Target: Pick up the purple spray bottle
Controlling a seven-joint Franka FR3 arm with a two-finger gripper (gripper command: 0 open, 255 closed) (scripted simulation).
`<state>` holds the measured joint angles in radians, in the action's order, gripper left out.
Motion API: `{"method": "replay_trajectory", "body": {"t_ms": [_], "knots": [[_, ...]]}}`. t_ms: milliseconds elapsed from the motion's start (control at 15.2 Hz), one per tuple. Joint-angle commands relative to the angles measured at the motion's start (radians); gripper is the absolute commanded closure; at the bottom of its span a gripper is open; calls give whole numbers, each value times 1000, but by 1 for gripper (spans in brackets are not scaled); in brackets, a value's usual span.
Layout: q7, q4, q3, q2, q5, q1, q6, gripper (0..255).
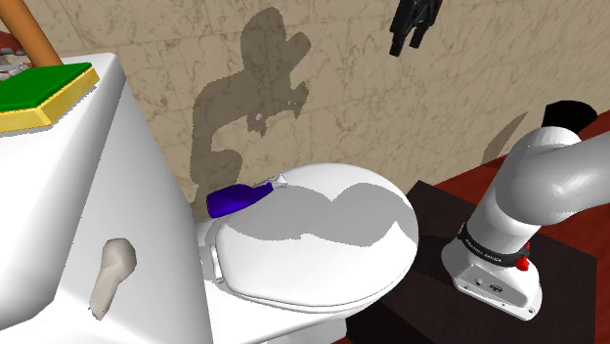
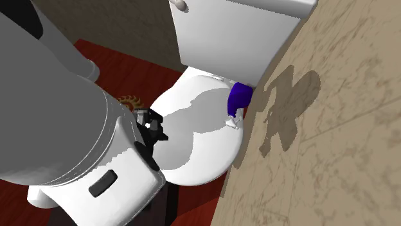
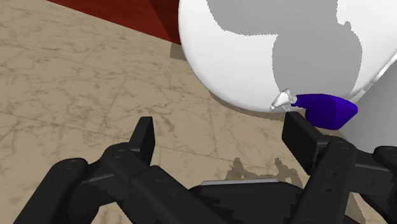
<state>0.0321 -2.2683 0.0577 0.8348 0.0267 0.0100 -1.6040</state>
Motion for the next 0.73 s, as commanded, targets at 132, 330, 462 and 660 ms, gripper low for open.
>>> {"method": "replay_trajectory", "body": {"t_ms": [132,330,462,660], "knots": [[34,-2,4,-58,-6,-24,-46,0],[87,2,8,-150,-17,-59,-110,0],[122,10,9,-213,-25,-82,-150,0],[176,28,9,-309,-38,-115,-205,0]]}}
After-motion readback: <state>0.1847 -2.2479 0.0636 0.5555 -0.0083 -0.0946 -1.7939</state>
